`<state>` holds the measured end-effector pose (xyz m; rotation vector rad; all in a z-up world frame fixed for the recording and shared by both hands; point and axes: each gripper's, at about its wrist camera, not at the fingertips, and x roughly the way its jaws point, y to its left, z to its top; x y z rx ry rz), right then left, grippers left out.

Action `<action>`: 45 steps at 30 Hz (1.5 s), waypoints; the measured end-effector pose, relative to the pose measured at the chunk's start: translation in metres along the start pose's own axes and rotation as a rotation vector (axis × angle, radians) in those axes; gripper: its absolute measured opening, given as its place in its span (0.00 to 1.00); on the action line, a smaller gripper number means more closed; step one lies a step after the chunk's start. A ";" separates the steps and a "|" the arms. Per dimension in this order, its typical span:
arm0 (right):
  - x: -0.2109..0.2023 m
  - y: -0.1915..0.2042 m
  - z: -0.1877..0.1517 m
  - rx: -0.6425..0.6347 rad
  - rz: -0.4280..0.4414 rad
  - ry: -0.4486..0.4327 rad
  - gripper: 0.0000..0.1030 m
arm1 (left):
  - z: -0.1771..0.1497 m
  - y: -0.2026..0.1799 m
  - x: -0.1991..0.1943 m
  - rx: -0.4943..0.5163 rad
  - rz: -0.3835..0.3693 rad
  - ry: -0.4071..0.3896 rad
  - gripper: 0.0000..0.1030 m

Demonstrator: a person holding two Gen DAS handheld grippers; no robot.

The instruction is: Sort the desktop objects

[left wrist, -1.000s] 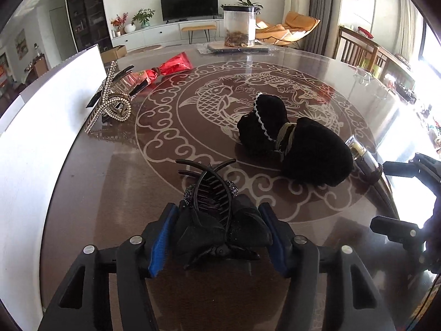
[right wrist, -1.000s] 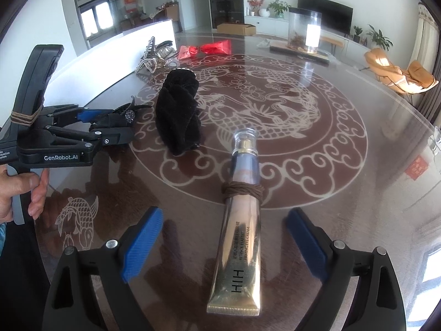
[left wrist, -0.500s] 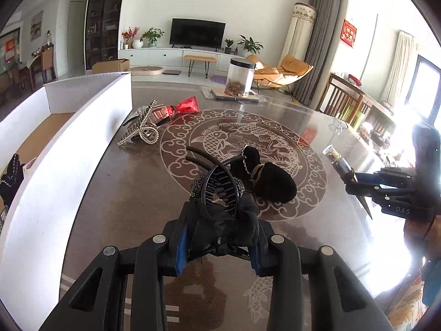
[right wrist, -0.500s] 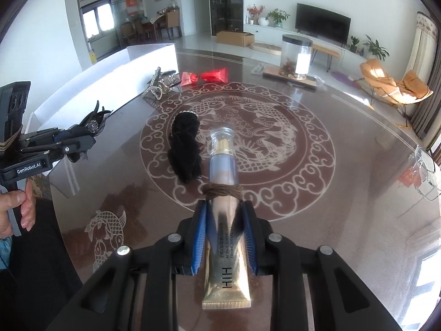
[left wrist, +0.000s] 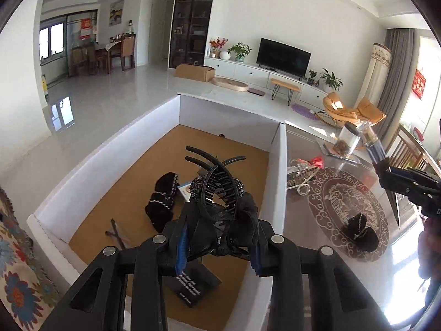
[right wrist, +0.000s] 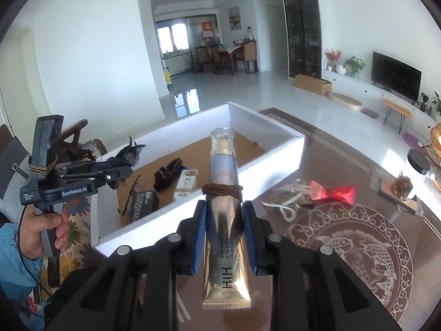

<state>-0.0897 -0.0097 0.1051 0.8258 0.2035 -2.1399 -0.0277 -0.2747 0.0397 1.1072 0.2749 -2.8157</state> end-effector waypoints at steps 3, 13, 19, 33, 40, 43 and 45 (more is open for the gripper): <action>0.050 0.045 0.032 -0.031 0.090 -0.002 0.26 | 0.003 0.043 0.022 -0.055 0.051 0.064 0.34; 0.217 0.116 0.022 -0.016 0.164 0.287 0.63 | -0.018 0.087 0.076 -0.133 0.175 0.261 0.79; 0.169 0.084 0.009 0.065 0.176 0.161 0.78 | -0.026 0.066 0.038 -0.125 0.188 0.133 0.79; -0.090 -0.088 -0.191 0.184 -0.453 0.001 1.00 | -0.069 -0.189 -0.010 0.146 -0.300 0.049 1.00; -0.123 -0.146 -0.290 0.363 -0.598 0.166 1.00 | -0.121 -0.262 0.075 0.177 -0.254 0.230 1.00; -0.116 -0.150 -0.301 0.382 -0.585 0.182 1.00 | -0.129 -0.266 0.091 0.195 -0.205 0.231 1.00; -0.105 -0.151 -0.302 0.392 -0.566 0.199 1.00 | -0.133 -0.262 0.098 0.183 -0.182 0.242 1.00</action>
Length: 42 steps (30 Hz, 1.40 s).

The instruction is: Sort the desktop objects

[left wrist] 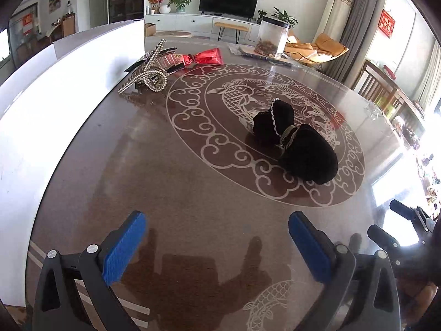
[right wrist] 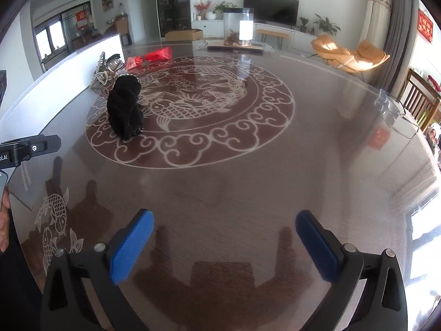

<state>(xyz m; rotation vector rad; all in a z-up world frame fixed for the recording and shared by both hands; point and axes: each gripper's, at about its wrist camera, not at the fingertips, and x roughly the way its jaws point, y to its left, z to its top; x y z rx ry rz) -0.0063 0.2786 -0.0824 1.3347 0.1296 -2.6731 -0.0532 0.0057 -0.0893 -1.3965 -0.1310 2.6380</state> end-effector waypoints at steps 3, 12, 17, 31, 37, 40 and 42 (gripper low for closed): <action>0.009 0.007 0.002 -0.005 0.008 0.022 1.00 | -0.004 0.018 0.004 -0.073 -0.026 0.008 1.00; 0.012 0.010 -0.001 -0.014 0.006 0.025 1.00 | -0.005 0.001 0.019 0.011 0.114 0.003 1.00; 0.012 0.010 -0.001 -0.014 0.006 0.025 1.00 | -0.005 -0.006 0.022 0.054 0.140 0.015 1.00; 0.012 0.010 0.000 -0.014 0.006 0.025 1.00 | -0.005 -0.006 0.022 0.054 0.143 0.014 1.00; 0.012 0.010 0.000 -0.014 0.007 0.025 1.00 | -0.006 -0.005 0.021 0.053 0.144 0.014 1.00; 0.012 0.010 0.000 -0.014 0.007 0.025 1.00 | -0.006 -0.004 0.021 0.053 0.143 0.013 1.00; 0.012 0.010 0.000 -0.014 0.007 0.025 1.00 | -0.006 -0.004 0.021 0.053 0.144 0.013 1.00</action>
